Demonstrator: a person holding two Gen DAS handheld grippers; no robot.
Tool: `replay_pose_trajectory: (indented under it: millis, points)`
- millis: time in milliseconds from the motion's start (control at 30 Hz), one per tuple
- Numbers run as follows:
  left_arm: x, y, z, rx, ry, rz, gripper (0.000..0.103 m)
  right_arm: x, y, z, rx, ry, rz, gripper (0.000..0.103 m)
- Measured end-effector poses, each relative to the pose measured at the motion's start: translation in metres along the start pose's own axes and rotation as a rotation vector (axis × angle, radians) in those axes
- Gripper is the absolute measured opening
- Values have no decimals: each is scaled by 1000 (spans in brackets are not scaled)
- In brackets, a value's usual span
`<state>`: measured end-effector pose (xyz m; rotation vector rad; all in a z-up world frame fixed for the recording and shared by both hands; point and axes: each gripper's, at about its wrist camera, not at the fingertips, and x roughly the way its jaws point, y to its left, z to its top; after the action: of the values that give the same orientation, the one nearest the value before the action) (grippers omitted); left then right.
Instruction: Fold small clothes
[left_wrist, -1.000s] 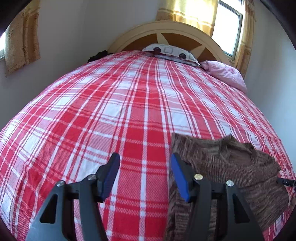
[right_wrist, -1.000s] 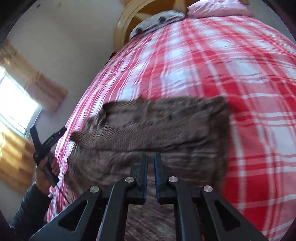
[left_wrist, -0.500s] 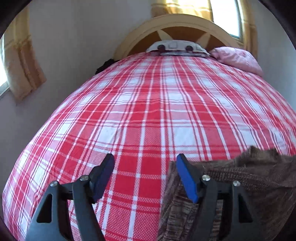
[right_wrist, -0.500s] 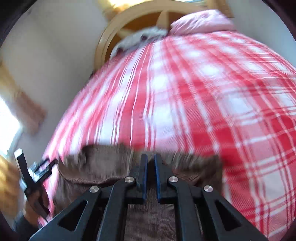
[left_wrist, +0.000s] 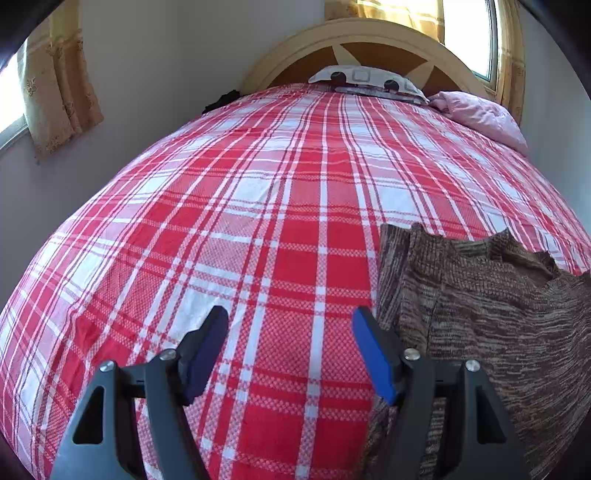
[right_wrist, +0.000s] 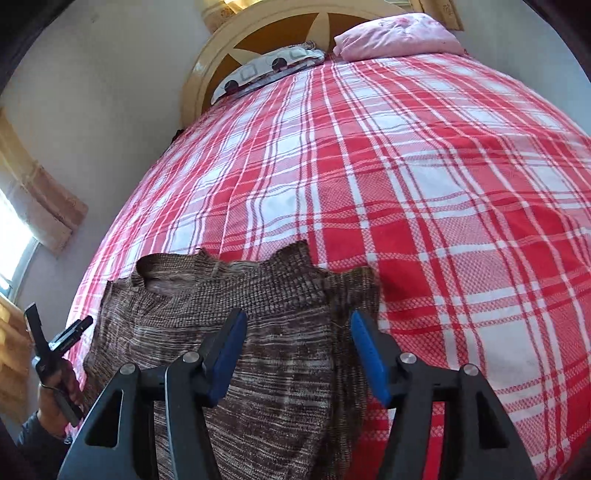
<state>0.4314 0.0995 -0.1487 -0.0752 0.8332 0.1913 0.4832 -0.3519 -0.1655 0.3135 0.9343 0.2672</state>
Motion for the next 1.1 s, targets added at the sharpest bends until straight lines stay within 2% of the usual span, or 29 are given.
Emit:
replay_pose_trajectory:
  millis: [67,100,267,300,500,633,700,767,800,833,867,967,1033,1100]
  points:
    - [1,2,-3,-10,6,-1,72,8,3,0,-12,27,-32,50]
    - [2,3,-5,-15,8,-5,72,10,5,-2,-12,36,-21,39]
    - [2,6,-13,-33,22,-46,72,20,10,-9,-39,73,-76,14]
    - [1,6,-14,-34,20,-56,72,18,10,-11,-44,67,-79,5]
    - [2,4,-25,-18,52,-145,76,-11,9,-11,-39,-23,-117,3]
    - [8,7,-24,-42,76,-188,81,-5,-2,-13,-13,-7,-153,4]
    - [8,3,-24,-25,77,-192,86,3,-7,-16,15,28,-103,4]
    - [7,2,-25,-18,76,-194,87,0,-12,-17,53,6,-88,11]
    - [6,3,-26,-22,72,-198,87,-3,-15,-18,72,-2,-86,34]
    - [5,5,-26,-27,68,-203,87,-11,-16,-21,86,-17,-73,62]
    - [3,7,-28,-36,63,-211,87,-17,-14,-24,84,-29,-70,66]
    - [-4,17,-31,-81,37,-234,87,-51,8,-42,-8,-75,-6,66]
    - [-3,22,-33,-111,50,-234,90,-66,23,-56,-69,-61,54,66]
    - [-4,25,-36,-121,56,-230,90,-72,38,-77,-148,-2,61,66]
